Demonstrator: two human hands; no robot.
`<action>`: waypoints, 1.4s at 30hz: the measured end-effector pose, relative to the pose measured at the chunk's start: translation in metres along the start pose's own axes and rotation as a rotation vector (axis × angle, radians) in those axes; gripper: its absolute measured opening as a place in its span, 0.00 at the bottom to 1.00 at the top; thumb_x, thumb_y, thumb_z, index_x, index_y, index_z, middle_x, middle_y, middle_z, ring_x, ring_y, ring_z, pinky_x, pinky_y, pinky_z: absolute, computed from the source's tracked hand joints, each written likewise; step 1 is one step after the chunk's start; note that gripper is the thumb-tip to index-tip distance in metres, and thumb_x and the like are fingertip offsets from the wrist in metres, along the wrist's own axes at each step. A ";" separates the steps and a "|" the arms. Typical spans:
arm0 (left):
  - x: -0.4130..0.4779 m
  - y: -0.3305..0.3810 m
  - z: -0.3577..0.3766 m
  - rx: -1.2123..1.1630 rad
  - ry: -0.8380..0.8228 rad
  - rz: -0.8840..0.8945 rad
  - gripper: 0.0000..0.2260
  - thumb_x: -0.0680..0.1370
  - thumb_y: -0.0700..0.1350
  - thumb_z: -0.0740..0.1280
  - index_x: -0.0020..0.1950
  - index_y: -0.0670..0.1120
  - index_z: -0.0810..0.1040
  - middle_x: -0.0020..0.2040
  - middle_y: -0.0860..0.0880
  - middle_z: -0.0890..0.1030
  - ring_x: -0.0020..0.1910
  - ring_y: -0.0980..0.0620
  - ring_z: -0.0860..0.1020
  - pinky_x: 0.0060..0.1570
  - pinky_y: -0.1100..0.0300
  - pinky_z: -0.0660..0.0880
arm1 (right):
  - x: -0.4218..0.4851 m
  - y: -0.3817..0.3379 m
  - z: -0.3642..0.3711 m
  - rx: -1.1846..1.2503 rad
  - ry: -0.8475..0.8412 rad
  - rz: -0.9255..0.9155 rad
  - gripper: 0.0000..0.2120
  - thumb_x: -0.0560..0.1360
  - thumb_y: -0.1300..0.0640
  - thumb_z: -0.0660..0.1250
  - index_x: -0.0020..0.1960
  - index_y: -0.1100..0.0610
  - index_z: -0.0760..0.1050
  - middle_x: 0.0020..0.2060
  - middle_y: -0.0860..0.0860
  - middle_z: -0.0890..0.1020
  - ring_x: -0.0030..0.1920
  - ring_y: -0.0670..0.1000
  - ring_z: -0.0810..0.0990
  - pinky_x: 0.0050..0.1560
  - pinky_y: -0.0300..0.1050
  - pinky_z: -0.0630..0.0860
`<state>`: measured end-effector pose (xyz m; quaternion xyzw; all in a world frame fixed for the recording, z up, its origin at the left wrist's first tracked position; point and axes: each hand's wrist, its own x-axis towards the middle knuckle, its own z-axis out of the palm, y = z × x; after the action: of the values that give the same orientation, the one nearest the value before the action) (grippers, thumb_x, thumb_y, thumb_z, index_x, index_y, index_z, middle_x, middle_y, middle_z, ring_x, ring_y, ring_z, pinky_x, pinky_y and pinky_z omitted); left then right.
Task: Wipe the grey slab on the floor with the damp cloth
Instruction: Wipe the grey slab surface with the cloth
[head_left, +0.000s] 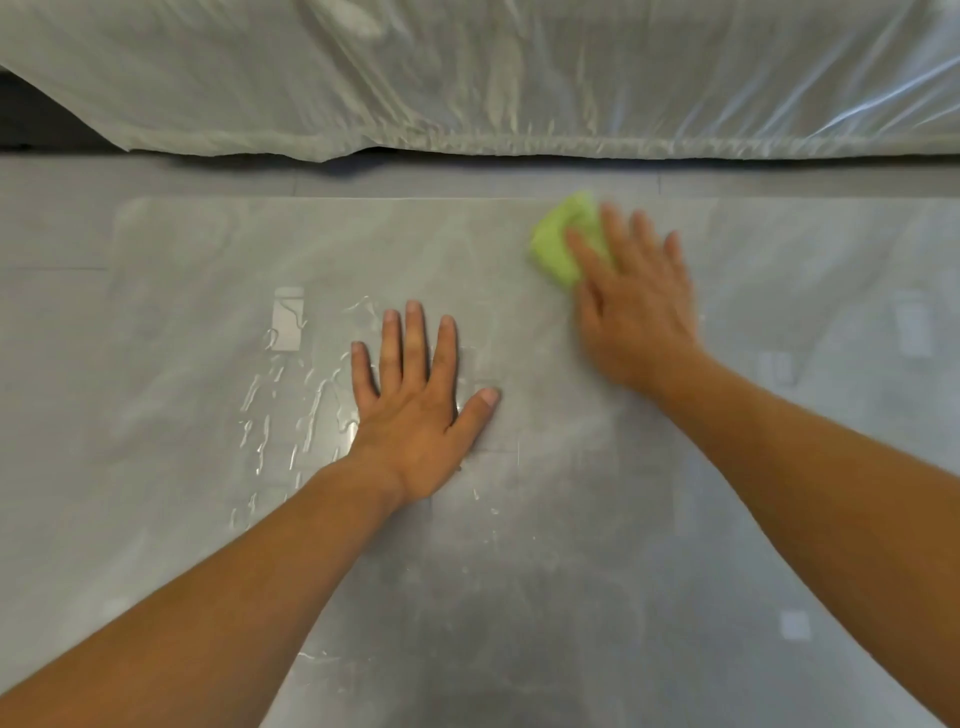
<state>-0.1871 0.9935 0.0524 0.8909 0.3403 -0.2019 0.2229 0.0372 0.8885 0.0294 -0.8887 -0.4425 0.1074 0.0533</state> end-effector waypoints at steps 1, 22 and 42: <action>0.000 -0.001 0.001 0.000 0.005 -0.001 0.35 0.80 0.68 0.44 0.79 0.54 0.30 0.76 0.49 0.24 0.73 0.51 0.21 0.71 0.42 0.25 | 0.011 0.000 -0.002 0.040 0.020 0.150 0.28 0.81 0.47 0.50 0.80 0.44 0.53 0.81 0.52 0.52 0.80 0.61 0.50 0.78 0.61 0.45; -0.002 -0.009 0.008 -0.096 0.120 0.074 0.37 0.79 0.66 0.44 0.81 0.49 0.39 0.80 0.49 0.31 0.76 0.52 0.26 0.72 0.46 0.25 | 0.049 -0.066 0.003 -0.041 -0.014 -0.141 0.27 0.82 0.49 0.49 0.80 0.46 0.54 0.81 0.53 0.52 0.80 0.62 0.50 0.78 0.63 0.47; -0.050 -0.032 0.025 -0.162 0.172 0.006 0.33 0.79 0.57 0.50 0.82 0.51 0.44 0.81 0.50 0.33 0.77 0.54 0.27 0.73 0.51 0.26 | -0.060 -0.030 0.012 -0.043 -0.046 -0.440 0.26 0.81 0.48 0.53 0.79 0.45 0.60 0.80 0.54 0.58 0.79 0.63 0.56 0.77 0.65 0.50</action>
<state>-0.2485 0.9759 0.0491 0.8850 0.3709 -0.0960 0.2647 -0.0243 0.8591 0.0317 -0.7692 -0.6288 0.1040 0.0464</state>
